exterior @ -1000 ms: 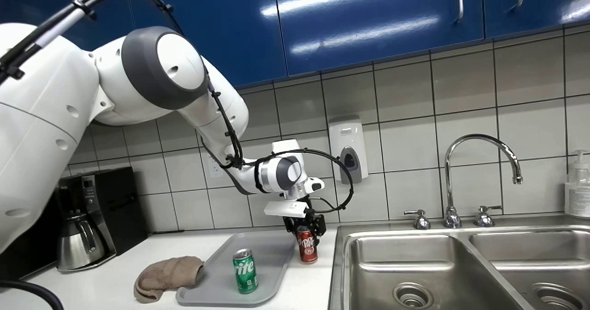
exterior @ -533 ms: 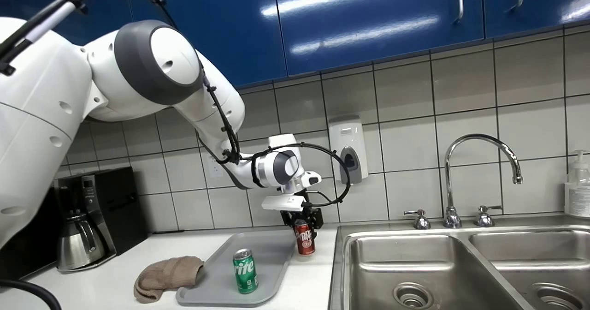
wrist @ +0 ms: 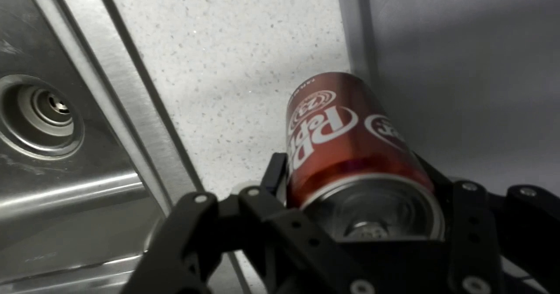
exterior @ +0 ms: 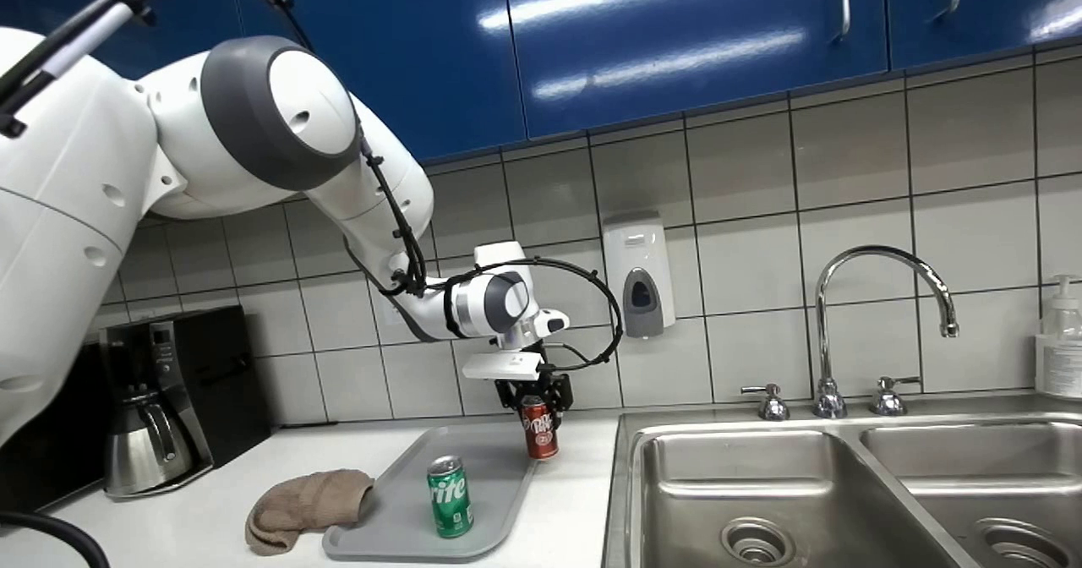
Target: Put the cans on the tray
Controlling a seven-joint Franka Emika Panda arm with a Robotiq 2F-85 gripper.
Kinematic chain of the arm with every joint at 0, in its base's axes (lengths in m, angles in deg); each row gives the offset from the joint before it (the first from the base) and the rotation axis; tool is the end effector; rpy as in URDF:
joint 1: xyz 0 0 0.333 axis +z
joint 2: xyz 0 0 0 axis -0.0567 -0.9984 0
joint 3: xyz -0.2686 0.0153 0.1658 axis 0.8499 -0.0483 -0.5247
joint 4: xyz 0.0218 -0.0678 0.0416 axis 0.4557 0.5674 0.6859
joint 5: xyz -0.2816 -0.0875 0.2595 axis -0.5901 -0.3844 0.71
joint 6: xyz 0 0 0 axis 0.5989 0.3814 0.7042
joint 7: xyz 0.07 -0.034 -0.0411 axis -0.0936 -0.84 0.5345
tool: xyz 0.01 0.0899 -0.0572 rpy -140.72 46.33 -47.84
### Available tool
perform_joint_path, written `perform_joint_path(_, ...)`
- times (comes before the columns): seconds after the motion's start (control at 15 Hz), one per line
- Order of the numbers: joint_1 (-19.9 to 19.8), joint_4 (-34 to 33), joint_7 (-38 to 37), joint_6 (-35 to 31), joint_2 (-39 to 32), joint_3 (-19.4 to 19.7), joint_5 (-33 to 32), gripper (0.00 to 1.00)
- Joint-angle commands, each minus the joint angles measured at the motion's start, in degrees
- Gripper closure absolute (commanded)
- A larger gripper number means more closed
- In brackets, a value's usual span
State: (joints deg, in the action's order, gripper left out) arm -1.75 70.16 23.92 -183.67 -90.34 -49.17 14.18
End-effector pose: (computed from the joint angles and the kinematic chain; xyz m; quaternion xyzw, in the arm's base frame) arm 0.6695 -0.1069 0.2640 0.9921 -0.0909 0.0830 0.0224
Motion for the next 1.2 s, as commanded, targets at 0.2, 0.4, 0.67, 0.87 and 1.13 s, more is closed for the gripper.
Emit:
perform_joint_path(0.2, 0.02, -1.99, 4.70, 1.44, -0.11, -2.59, -0.01, 0.59)
perform_joint_path(0.4, 0.11, -2.97, 6.60, 1.38, -1.07, -3.67, 0.01, 0.59)
perform_joint_path(0.67, 0.26, -4.94, 9.05, 1.46, -2.89, -4.85, -0.13, 0.59)
perform_joint_path(0.87, 0.31, -6.89, 10.54, 1.70, -4.72, -5.56, -0.19, 0.59)
perform_joint_path(1.13, 0.56, -9.49, 11.66, 2.20, -7.03, -5.95, -0.53, 0.59)
